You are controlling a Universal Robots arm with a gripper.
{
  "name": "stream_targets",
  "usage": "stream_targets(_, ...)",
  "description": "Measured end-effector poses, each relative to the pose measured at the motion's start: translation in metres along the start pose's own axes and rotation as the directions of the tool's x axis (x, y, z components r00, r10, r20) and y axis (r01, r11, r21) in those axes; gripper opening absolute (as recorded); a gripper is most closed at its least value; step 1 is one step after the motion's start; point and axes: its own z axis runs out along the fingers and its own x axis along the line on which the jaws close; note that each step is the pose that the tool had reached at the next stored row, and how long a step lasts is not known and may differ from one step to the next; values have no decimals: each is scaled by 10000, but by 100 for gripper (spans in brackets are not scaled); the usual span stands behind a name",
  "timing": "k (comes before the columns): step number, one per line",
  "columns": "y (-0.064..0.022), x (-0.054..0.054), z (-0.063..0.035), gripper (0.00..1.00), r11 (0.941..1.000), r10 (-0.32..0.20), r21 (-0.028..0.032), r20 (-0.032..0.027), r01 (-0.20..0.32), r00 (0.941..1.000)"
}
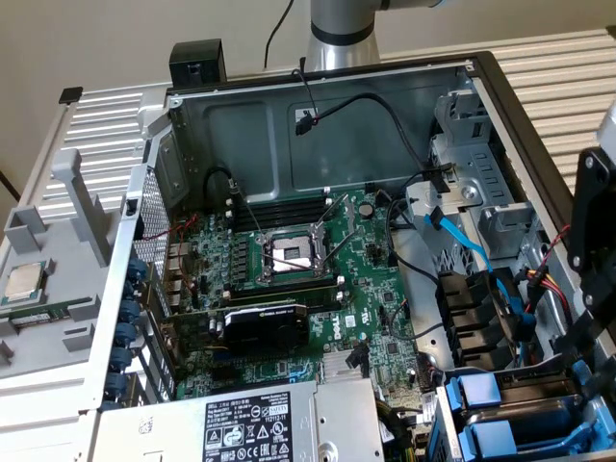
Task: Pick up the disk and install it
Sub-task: 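Insert the first disk wire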
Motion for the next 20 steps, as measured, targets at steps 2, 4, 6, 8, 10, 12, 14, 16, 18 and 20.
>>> stream_targets(2, 4, 35, 19, 32, 10000, -21, 21, 122, 20, 9999)
stream_targets(4, 6, 54, 30, 32, 10000, -61, 56, 324, 59, 9995)
stream_targets(6, 9, 59, 41, 32, 9999, -111, 96, 553, 106, 9984)
stream_targets(8, 11, 61, 71, 32, 9999, -133, 114, 649, 126, 9978)
stream_targets(10, 14, 64, 108, 32, 9998, -140, 115, 654, 132, 9978)
stream_targets(12, 17, 67, 142, 32, 9998, -152, 117, 675, 145, 9976)
stream_targets(14, 30, 66, 161, 32, 9998, -161, 122, 703, 152, 9974)
stream_targets(16, 47, 60, 166, 32, 9998, -163, 125, 717, 154, 9973)
stream_targets(18, 63, 46, 170, 32, 9998, -164, 127, 726, 155, 9972)
stream_targets(20, 62, 20, 174, 32, 9998, -166, 129, 737, 157, 9971)
